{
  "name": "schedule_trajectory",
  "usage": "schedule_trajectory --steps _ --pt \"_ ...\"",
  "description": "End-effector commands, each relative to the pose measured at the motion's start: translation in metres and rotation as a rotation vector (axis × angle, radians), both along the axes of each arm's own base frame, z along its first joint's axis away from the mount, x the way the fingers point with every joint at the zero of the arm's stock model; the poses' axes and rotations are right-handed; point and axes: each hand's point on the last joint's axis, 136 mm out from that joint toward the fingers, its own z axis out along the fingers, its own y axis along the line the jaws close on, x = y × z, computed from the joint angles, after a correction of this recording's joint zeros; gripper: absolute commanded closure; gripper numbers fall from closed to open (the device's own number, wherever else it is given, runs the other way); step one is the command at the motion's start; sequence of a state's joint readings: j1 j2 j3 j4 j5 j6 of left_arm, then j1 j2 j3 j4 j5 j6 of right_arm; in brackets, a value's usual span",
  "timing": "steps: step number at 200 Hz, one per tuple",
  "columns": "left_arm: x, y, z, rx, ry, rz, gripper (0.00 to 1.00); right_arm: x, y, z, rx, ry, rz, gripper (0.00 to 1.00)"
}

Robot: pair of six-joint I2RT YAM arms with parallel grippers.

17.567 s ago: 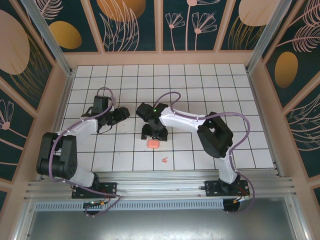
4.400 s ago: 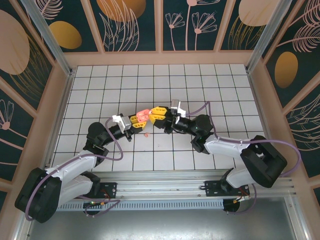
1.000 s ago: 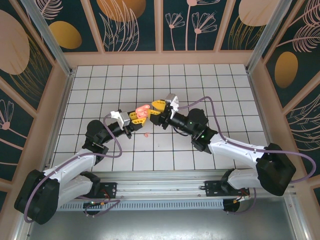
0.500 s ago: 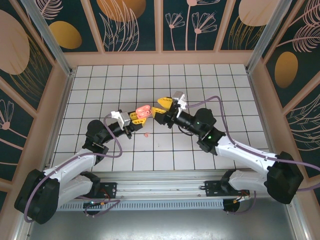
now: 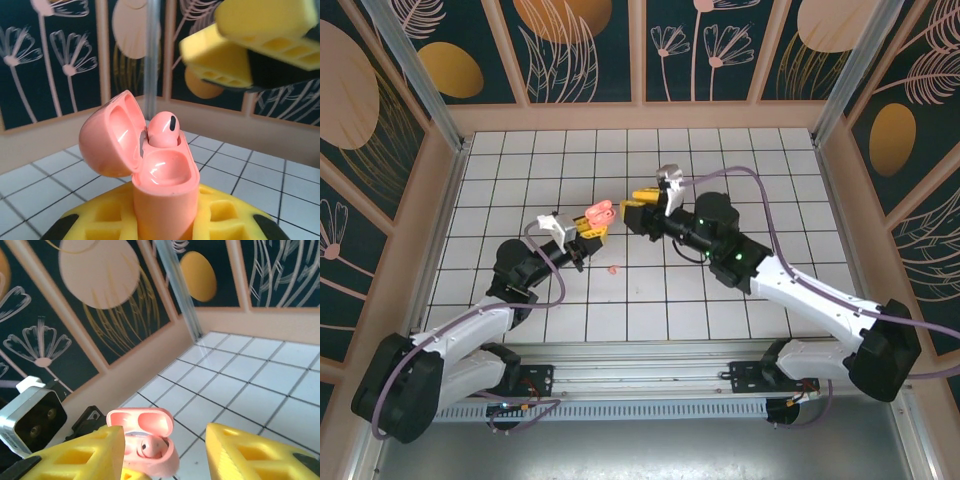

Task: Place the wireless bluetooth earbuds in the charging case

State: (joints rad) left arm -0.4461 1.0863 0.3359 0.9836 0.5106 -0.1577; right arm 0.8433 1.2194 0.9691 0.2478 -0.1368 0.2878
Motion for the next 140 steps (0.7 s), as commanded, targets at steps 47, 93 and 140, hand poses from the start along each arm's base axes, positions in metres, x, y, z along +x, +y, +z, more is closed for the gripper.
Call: schedule_trajectory --steps 47,93,140 --pt "0.039 0.066 -0.023 -0.227 0.234 0.252 0.91 0.009 0.013 -0.098 -0.417 0.272 0.05 0.54" --pt "0.053 0.098 -0.047 -0.272 0.357 0.408 0.92 -0.012 0.043 -0.152 -0.658 0.125 0.433 0.5" --pt "0.054 0.124 -0.059 -0.336 0.405 0.491 0.92 -0.026 0.034 -0.207 -0.965 -0.324 0.839 0.48"
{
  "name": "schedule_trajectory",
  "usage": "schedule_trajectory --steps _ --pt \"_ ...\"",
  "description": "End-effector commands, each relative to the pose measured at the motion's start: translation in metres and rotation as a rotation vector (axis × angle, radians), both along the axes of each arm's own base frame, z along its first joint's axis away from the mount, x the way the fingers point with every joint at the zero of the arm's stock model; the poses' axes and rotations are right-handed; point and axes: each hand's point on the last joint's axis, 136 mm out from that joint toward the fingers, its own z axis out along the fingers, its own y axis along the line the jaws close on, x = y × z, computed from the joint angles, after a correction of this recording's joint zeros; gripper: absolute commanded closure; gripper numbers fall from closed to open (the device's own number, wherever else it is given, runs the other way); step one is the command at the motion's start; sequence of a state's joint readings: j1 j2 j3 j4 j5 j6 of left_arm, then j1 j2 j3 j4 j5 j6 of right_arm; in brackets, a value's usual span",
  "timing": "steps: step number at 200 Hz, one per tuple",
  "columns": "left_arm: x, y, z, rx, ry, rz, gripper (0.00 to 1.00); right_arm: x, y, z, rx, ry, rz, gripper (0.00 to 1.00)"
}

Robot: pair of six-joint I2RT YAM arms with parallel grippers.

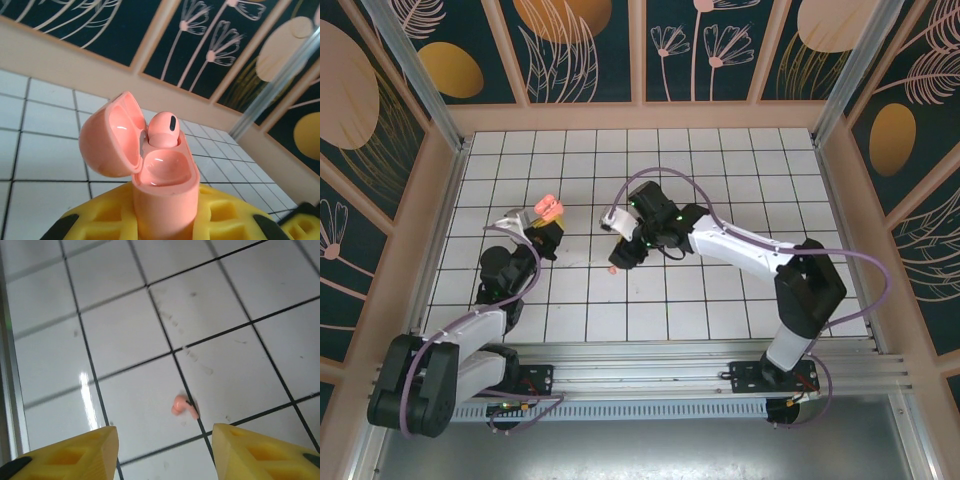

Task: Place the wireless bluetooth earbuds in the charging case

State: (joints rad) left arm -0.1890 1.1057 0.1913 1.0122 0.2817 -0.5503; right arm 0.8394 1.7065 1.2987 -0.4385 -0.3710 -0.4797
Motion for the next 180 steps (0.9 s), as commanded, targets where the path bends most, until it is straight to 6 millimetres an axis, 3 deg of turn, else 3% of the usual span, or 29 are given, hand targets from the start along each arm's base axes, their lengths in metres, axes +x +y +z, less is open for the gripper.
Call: schedule_trajectory --steps 1,33,68,104,180 --pt "0.0 0.013 0.002 -0.053 0.008 0.053 0.92 -0.01 -0.006 -0.015 -0.093 -0.203 0.383 0.48" --pt "0.0 0.02 0.002 -0.034 0.012 0.094 0.91 -0.005 -0.005 -0.055 -0.219 -0.276 0.568 0.48" --pt "-0.001 0.023 0.0 -0.017 0.016 0.11 0.9 0.002 0.004 -0.08 -0.251 -0.325 0.659 0.5" --pt "-0.001 0.023 -0.001 -0.015 0.015 0.108 0.91 0.007 0.01 -0.097 -0.262 -0.361 0.715 0.5" --pt "-0.001 0.024 0.002 -0.008 0.005 0.114 0.9 0.02 0.023 -0.111 -0.252 -0.376 0.746 0.53"
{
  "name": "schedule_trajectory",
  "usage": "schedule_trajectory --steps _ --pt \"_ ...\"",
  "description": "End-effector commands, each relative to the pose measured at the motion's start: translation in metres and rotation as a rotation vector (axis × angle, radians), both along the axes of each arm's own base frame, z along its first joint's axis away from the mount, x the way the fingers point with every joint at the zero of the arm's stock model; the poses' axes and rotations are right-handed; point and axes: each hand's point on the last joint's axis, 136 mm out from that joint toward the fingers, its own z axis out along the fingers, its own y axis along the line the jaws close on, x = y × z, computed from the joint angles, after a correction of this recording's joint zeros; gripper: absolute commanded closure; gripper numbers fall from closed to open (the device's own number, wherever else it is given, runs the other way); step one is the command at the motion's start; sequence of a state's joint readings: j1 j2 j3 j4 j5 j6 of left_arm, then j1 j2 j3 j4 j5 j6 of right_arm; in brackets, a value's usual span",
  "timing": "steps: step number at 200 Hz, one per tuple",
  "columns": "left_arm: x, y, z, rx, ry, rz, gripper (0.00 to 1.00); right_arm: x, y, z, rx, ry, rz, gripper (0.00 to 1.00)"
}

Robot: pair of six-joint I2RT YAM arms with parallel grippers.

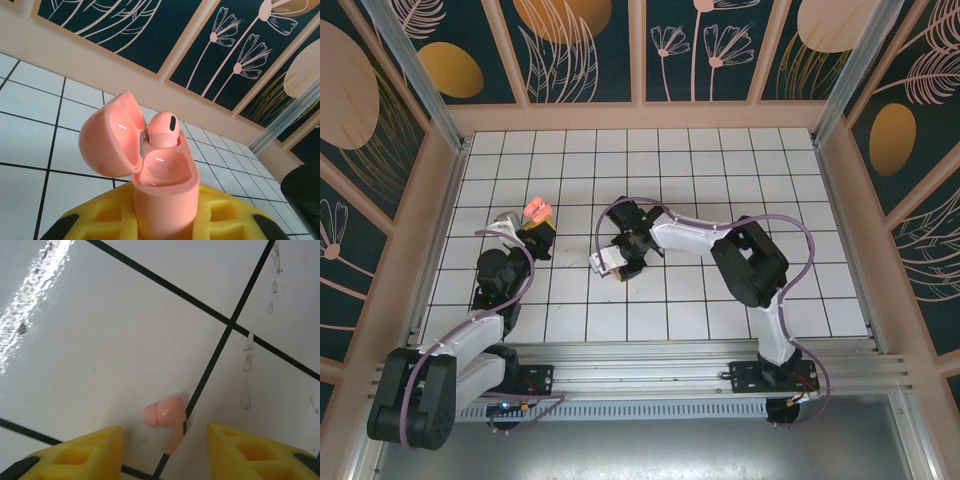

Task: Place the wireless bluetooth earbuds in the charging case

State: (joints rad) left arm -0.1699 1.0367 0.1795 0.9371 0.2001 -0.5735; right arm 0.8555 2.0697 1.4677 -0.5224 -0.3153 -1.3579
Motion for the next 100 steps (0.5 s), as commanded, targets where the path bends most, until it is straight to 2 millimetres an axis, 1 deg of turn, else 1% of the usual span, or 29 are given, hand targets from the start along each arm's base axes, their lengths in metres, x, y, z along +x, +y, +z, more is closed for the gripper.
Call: schedule_trajectory --steps 1,82,100 --pt "-0.001 0.004 0.004 0.011 -0.021 0.013 0.9 0.004 0.008 -0.001 0.012 -0.011 0.037 0.53" --pt "-0.001 0.001 0.002 0.027 -0.017 -0.001 0.9 0.002 0.009 -0.012 -0.002 0.035 0.045 0.6" --pt "-0.001 0.001 0.002 0.033 -0.017 -0.003 0.9 0.002 0.007 -0.016 -0.015 0.039 0.045 0.63"
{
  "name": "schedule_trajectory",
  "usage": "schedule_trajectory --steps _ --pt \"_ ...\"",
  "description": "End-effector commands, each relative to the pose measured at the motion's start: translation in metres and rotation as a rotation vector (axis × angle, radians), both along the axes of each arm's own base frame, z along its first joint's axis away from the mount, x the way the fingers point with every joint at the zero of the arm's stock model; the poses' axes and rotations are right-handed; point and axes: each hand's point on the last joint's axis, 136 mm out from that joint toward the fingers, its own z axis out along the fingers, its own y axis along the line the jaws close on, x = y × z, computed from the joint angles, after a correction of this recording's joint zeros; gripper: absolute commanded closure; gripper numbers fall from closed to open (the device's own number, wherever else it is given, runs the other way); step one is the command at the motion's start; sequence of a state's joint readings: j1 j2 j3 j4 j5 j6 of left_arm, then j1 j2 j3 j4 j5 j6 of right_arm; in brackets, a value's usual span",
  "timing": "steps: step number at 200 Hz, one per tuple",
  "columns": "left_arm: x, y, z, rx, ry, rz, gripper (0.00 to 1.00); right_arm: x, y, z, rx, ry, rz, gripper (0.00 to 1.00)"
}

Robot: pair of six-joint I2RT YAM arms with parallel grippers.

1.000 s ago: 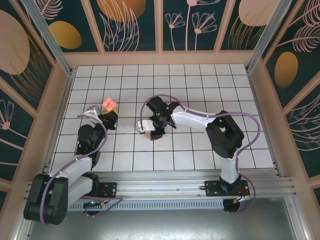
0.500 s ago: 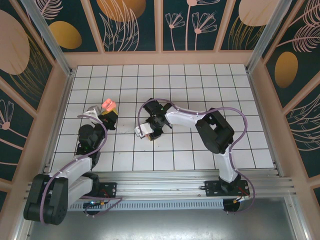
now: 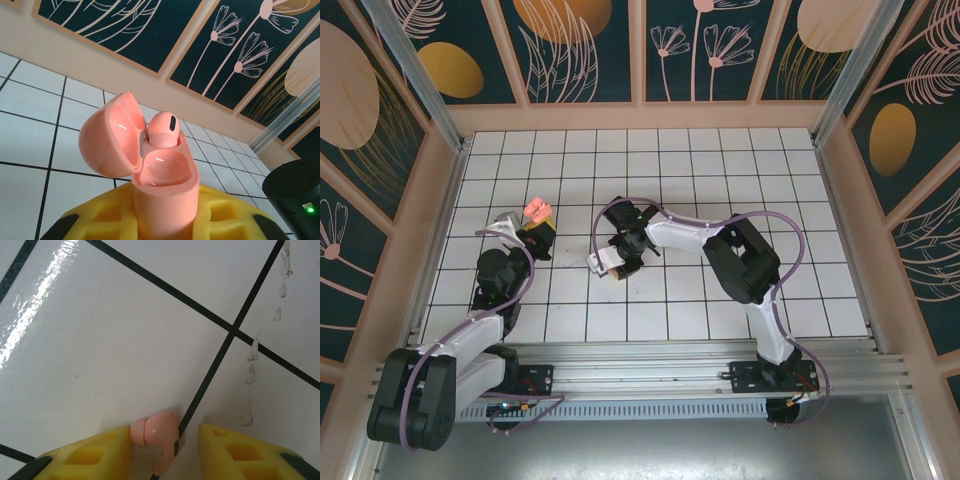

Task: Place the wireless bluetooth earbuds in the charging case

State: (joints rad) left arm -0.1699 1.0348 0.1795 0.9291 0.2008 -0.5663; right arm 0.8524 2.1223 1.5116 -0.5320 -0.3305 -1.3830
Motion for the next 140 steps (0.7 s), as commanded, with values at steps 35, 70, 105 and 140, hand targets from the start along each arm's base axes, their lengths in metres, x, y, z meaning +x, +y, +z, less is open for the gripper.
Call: schedule_trajectory --steps 35,70,105,140 --pt "0.0 -0.003 0.004 0.044 -0.025 -0.023 0.9 0.0 -0.002 -0.008 -0.029 0.037 0.011 0.71" --pt "0.0 -0.007 0.005 0.068 -0.038 -0.05 0.9 0.005 0.001 0.008 0.015 0.058 -0.038 0.76" --pt "-0.009 -0.026 0.017 0.057 -0.109 -0.17 0.91 0.007 0.015 0.072 0.276 0.177 -0.193 0.77" --pt "-0.023 -0.05 0.039 0.112 -0.262 -0.323 0.91 -0.003 0.01 0.151 0.54 0.219 -0.262 0.78"
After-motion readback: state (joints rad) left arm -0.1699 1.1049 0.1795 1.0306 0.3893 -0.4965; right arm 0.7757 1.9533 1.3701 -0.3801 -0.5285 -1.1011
